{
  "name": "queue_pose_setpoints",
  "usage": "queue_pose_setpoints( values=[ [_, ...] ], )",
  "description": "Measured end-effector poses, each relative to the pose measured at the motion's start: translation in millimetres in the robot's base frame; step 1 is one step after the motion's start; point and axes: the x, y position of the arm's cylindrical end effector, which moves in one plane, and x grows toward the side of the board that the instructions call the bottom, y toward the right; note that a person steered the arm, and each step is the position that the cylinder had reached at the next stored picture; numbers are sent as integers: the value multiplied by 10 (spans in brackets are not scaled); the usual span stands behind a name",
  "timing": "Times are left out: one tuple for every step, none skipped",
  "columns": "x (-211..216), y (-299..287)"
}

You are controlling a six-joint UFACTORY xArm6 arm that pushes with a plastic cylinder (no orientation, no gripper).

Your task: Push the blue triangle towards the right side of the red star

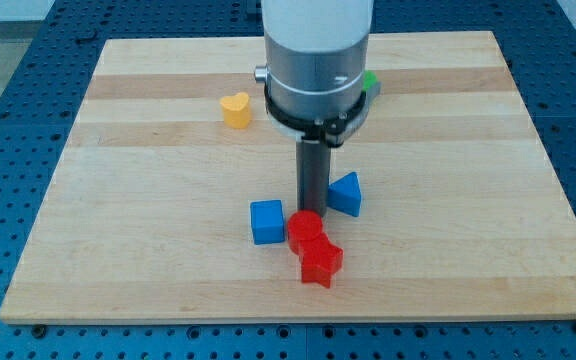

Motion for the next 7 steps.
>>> queue_pose_setpoints(
  values=[
    [122, 0],
    [-81, 2],
    [-298, 15],
    [-380, 138],
    [-419, 562],
    [-390, 650],
    [-296, 697]
  ],
)
